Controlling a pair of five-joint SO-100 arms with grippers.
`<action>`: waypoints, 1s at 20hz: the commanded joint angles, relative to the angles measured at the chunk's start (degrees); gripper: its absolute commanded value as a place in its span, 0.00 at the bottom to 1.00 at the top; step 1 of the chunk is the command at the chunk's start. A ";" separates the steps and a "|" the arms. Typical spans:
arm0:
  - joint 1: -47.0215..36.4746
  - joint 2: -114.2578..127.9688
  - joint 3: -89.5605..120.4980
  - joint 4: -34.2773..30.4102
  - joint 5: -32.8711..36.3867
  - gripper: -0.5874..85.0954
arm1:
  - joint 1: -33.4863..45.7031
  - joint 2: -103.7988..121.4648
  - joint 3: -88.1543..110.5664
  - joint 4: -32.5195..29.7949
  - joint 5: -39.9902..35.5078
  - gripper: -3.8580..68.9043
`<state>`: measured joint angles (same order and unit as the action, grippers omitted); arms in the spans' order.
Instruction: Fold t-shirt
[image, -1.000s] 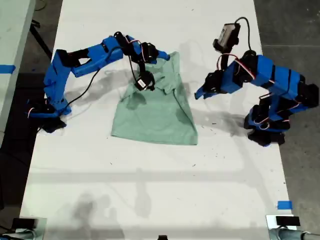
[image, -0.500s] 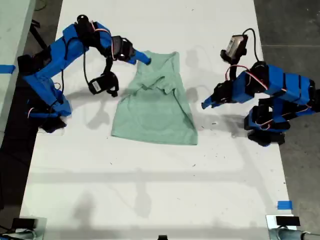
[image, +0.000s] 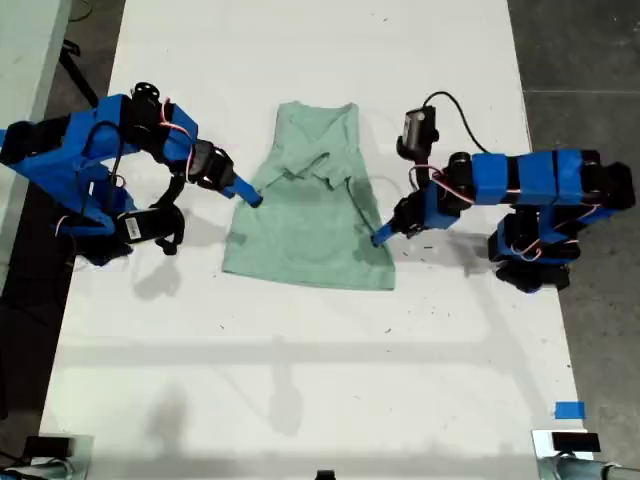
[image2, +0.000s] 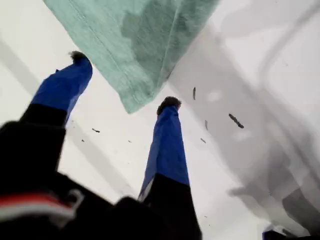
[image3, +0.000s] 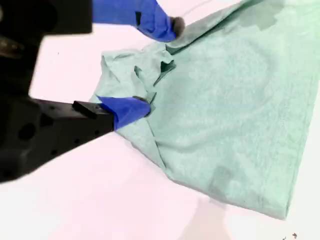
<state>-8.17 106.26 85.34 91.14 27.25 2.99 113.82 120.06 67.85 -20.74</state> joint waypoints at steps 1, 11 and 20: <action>2.64 0.88 -0.26 -2.37 -2.64 0.29 | -0.97 -2.81 1.76 -7.12 -0.26 0.49; 3.52 -1.49 -0.26 -4.13 -4.39 0.28 | -2.72 -13.01 9.58 -23.03 3.78 0.06; 3.25 -2.11 0.00 -4.48 -4.48 0.28 | -3.78 -12.57 -19.60 2.20 -0.26 0.04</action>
<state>-5.10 103.89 85.61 87.89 23.29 0.18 100.46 108.37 67.15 -20.30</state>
